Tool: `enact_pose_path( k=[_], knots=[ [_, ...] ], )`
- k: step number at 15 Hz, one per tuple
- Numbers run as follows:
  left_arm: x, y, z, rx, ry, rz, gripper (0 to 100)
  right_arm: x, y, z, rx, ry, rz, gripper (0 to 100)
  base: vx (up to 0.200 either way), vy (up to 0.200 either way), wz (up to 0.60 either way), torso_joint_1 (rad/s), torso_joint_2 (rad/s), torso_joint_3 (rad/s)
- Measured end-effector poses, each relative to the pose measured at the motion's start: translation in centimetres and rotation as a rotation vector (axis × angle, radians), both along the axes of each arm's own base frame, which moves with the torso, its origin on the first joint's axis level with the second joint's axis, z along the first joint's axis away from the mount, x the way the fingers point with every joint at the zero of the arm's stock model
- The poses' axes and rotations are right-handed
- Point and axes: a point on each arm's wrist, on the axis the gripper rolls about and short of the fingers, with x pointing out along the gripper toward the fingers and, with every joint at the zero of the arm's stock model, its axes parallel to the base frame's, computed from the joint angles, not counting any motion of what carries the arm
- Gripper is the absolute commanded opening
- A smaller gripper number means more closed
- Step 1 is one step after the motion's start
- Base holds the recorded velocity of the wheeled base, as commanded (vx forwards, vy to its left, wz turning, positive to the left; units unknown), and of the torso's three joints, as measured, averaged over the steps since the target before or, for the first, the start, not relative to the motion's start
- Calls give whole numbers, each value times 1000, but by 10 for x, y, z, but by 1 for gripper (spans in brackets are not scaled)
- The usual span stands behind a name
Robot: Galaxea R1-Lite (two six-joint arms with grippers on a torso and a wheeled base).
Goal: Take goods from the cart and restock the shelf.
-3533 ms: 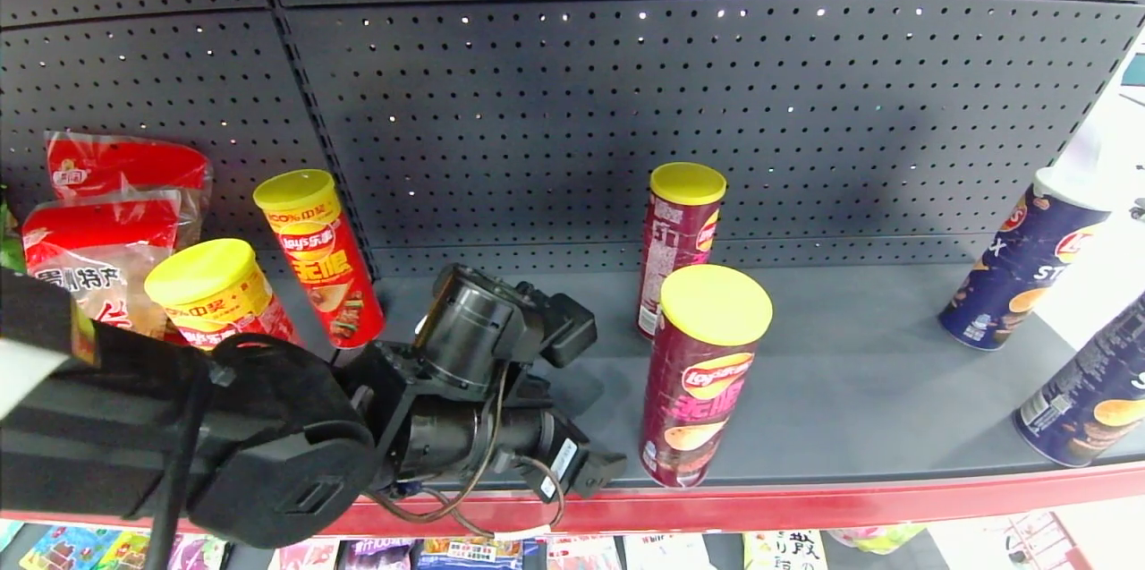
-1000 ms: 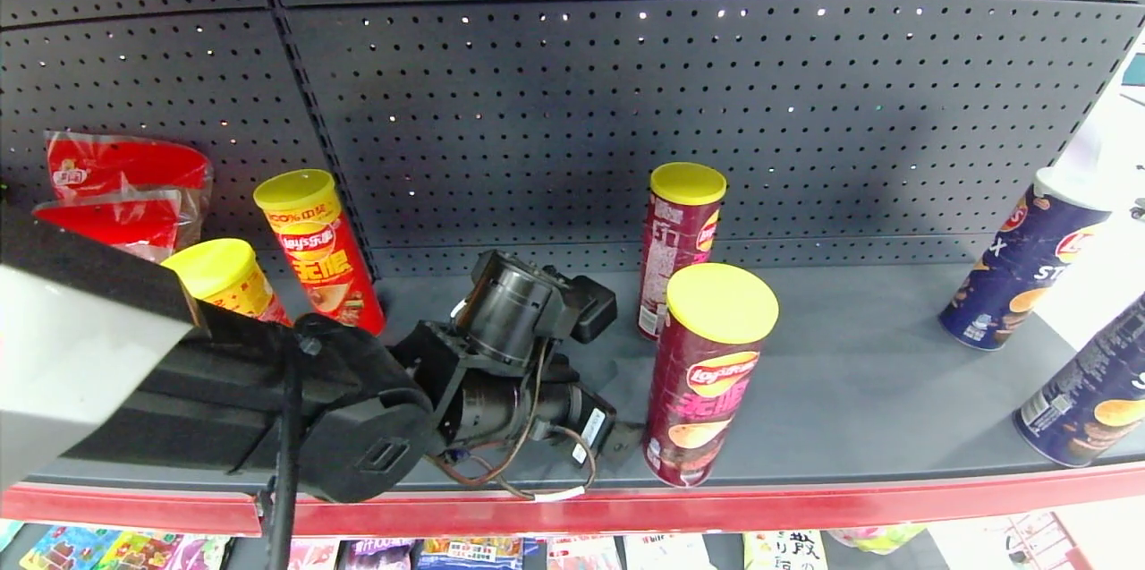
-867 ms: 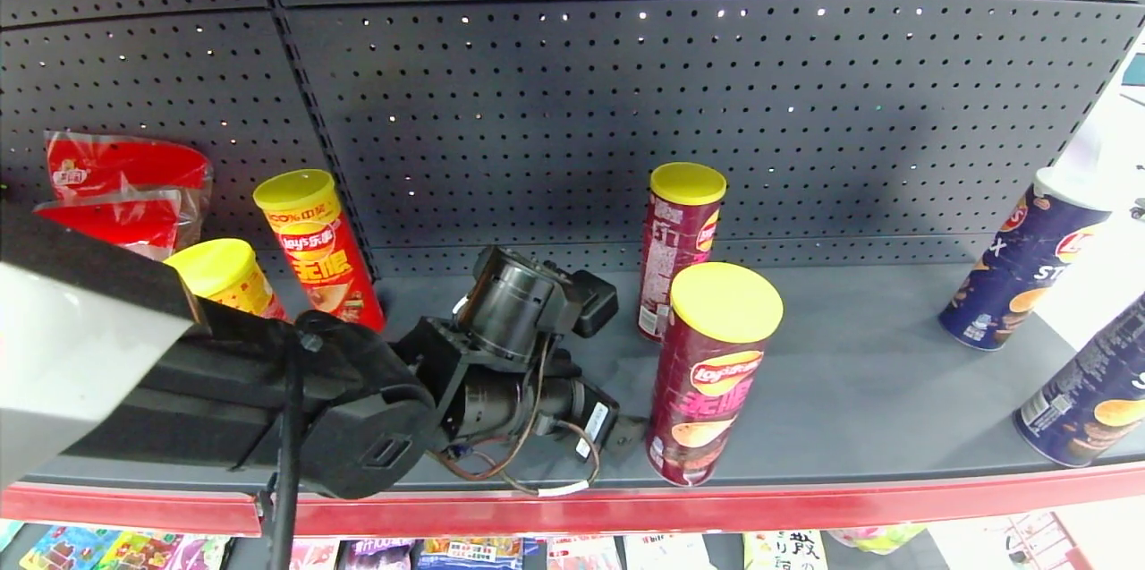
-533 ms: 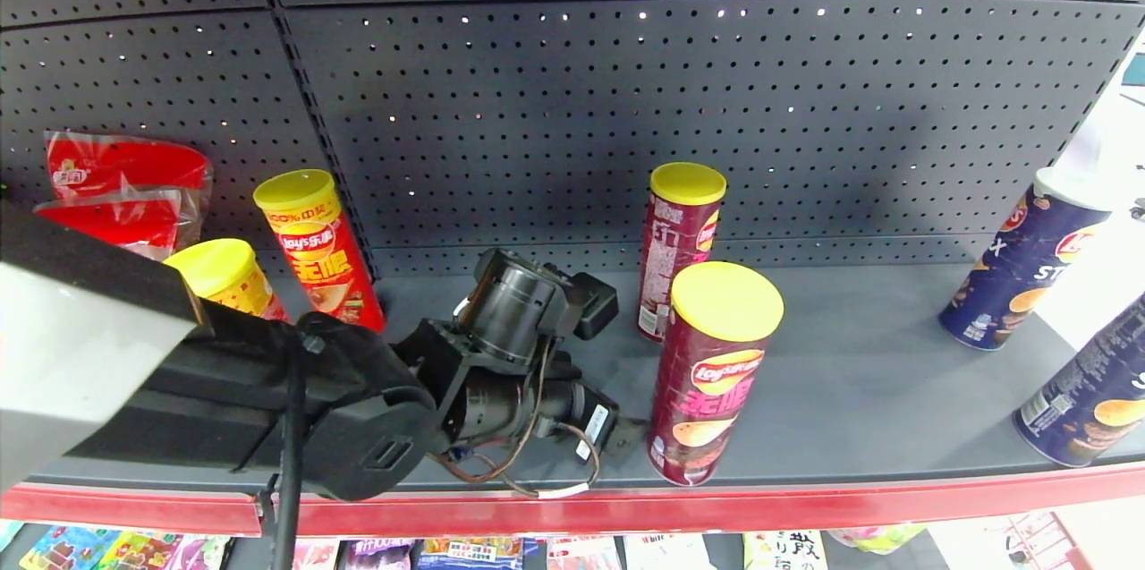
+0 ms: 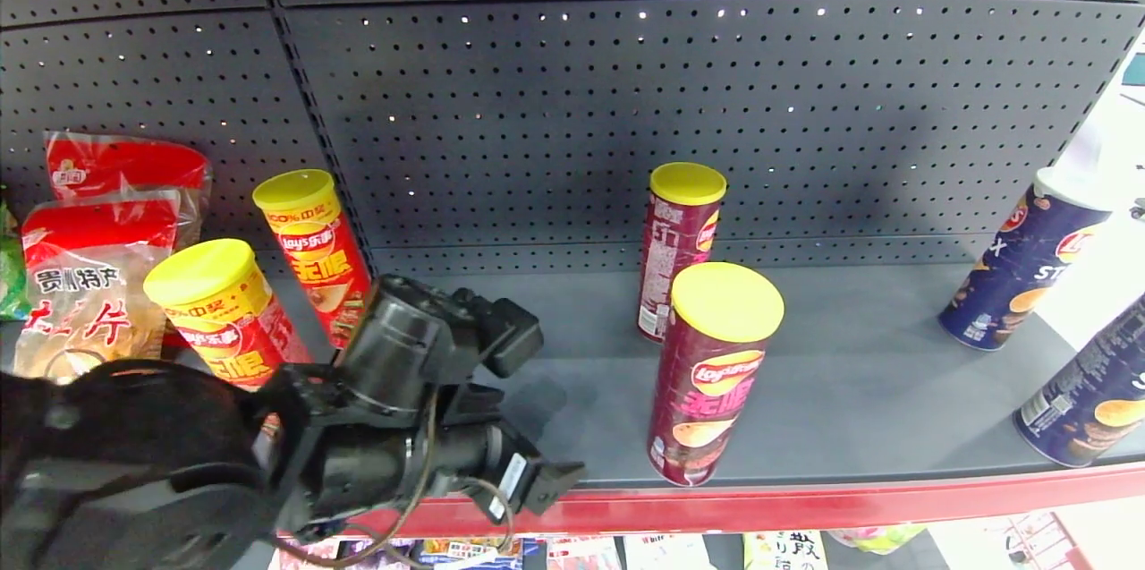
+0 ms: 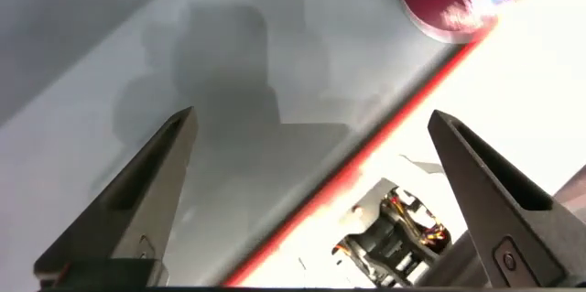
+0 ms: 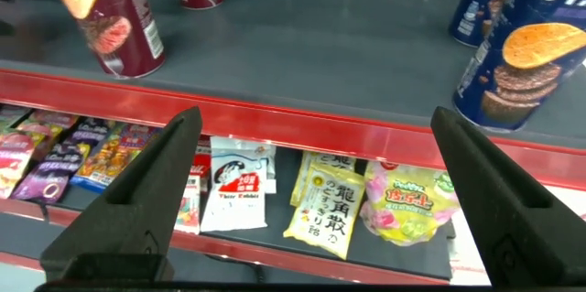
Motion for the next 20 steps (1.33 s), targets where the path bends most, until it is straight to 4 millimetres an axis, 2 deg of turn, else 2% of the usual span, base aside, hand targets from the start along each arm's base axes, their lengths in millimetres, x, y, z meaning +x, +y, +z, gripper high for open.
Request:
enact_pose_path(
  k=[4,6,8,10,13,18,20],
  knots=[
    [-55,75,33,-29,-57,106,100,0,0,0,0,-4,-9,100,0,0,0,0,0,0],
    [-94,118,44,-23,-71,191,100,0,-1,1,-2,-6,-62,100,0,0,0,0,0,0],
    [-141,158,45,-14,-94,302,100,-2,-3,7,10,6,-156,100,0,0,0,0,0,0],
    [-183,186,34,0,-136,479,100,-4,-3,10,14,58,-201,100,0,0,0,0,0,0],
    [-215,198,10,-12,-215,769,100,-5,-3,8,15,68,-227,100,0,0,0,0,0,0],
    [-236,202,-26,-29,-408,951,100,-1,0,2,31,40,-32,100,0,0,0,0,0,0],
    [-236,201,-30,-68,-444,944,100,2,-2,1,22,72,-116,100,0,0,0,0,0,0]
  ],
)
